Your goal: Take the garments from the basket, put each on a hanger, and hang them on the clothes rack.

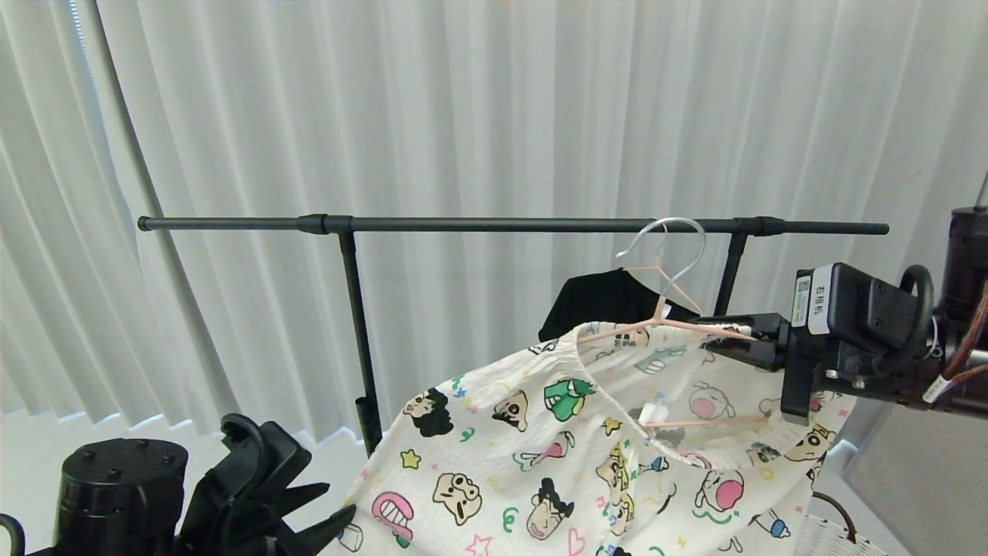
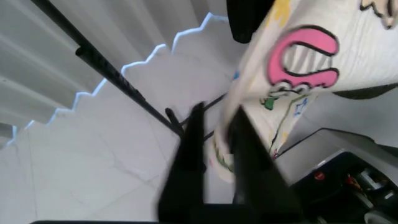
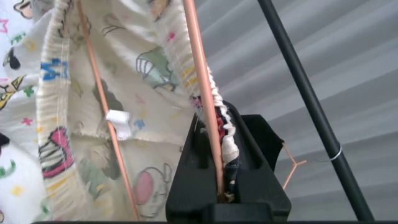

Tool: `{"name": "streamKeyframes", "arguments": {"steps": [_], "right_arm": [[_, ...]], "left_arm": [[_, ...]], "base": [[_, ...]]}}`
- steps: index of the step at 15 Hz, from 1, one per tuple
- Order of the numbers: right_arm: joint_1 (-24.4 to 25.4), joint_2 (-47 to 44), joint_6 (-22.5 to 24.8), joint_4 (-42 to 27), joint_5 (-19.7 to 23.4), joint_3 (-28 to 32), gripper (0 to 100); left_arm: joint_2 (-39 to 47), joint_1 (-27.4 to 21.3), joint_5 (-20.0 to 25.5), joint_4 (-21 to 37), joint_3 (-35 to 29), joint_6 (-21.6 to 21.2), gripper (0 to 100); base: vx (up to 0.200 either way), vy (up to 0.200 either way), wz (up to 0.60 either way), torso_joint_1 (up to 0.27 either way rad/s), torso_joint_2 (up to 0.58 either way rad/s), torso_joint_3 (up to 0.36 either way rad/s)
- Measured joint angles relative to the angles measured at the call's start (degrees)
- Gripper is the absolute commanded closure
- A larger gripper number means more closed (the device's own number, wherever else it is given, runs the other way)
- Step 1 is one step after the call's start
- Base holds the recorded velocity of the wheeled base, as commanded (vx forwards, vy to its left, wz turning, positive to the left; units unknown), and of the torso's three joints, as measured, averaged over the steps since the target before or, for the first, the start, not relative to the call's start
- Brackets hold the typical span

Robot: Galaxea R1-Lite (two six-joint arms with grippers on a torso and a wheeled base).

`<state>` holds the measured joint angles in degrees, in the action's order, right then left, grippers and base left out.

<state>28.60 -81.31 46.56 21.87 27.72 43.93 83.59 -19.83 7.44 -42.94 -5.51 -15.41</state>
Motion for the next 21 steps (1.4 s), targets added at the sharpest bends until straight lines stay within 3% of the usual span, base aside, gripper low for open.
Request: {"name": "streamKeyframes", "arguments": {"steps": [3,7,11,15,18,21], "right_arm": [[-0.66,0.17,-1.29,-0.01,-0.17,-0.04,100],[-2.56,1.18,-6.92,-0.12,-6.19,-1.33,100],[-2.76,3.67,-14.35,-0.94,-16.12,-6.29,100],[-2.78,7.67,-19.32,-13.23,-27.9,-8.98,100],[-2.74,9.64,-23.82,-17.55,-31.77,-9.0,100],[-2.67,10.97,-27.7,-23.97,-33.82,-8.94,100]], "left_arm": [[-1.97,-0.04,0.11,-0.04,0.0,2.74,0],[-7.05,0.77,-0.44,-0.06,-0.49,9.23,0],[-11.26,5.81,-7.92,-0.04,-5.07,10.29,0],[-13.31,9.34,-11.57,0.44,-8.05,10.73,0],[-15.63,9.56,-11.15,5.3,-8.55,10.62,0],[-16.97,9.97,-12.8,14.07,-8.81,10.52,0]], "base": [[0.0,0.0,0.0,0.0,0.0,0.0],[0.0,0.0,0.0,0.0,0.0,0.0],[0.0,0.0,0.0,0.0,0.0,0.0],[0.0,0.0,0.0,0.0,0.0,0.0],[0.0,0.0,0.0,0.0,0.0,0.0],[0.0,0.0,0.0,0.0,0.0,0.0]]}}
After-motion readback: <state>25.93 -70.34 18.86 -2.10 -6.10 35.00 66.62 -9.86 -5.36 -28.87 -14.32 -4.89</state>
